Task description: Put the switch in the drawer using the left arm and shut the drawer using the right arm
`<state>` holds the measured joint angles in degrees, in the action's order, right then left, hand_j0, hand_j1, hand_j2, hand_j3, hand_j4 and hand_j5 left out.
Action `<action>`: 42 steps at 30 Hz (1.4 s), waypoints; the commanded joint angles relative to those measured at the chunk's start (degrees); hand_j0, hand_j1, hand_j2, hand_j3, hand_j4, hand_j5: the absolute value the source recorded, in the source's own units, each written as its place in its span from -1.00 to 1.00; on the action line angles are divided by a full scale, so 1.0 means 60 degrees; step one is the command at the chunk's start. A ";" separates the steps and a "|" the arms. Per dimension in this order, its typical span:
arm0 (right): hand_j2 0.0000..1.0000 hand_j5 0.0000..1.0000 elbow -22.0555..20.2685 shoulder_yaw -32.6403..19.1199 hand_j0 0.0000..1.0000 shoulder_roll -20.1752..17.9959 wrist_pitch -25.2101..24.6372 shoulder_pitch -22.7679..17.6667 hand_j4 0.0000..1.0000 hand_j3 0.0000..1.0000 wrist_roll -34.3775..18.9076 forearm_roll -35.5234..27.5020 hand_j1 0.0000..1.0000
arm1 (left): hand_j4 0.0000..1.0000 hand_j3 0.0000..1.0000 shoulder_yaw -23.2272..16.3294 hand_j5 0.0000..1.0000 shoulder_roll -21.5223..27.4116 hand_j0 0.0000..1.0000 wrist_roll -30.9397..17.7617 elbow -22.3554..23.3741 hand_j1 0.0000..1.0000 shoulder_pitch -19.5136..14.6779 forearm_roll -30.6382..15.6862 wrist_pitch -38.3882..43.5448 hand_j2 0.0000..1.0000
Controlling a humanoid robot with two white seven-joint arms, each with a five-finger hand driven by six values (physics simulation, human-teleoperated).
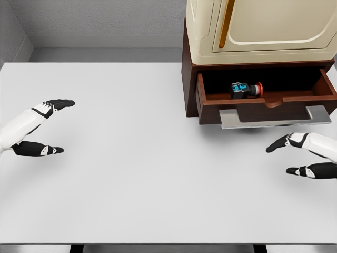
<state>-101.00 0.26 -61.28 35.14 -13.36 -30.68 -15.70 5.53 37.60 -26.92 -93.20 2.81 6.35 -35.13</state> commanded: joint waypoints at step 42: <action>0.36 0.36 0.0061 0.1113 0.36 0.0327 -0.0024 0.1406 0.36 0.36 -0.0013 -0.0284 0.36 | 1.00 1.00 0.0001 1.00 -0.0026 1.00 0.0004 -0.0081 1.00 0.0044 -0.0078 0.0021 1.00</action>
<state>-100.64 6.41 -59.50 35.12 -4.92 -30.85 -17.71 5.54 37.41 -26.92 -93.61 3.08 6.35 -35.13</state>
